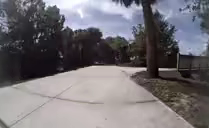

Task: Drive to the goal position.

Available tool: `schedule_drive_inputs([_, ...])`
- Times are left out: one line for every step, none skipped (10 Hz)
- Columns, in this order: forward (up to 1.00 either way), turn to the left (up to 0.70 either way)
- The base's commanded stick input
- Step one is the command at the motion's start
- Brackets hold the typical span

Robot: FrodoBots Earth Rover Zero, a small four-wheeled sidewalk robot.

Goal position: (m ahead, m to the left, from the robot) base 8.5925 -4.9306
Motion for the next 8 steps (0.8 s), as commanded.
schedule_drive_inputs([0.85,0.0])
schedule_drive_inputs([0.85,0.0])
schedule_drive_inputs([0.85,0.0])
schedule_drive_inputs([0.85,0.0])
schedule_drive_inputs([0.85,0.0])
schedule_drive_inputs([0.85,0.0])
schedule_drive_inputs([0.85,0.0])
schedule_drive_inputs([0.85,0.0])
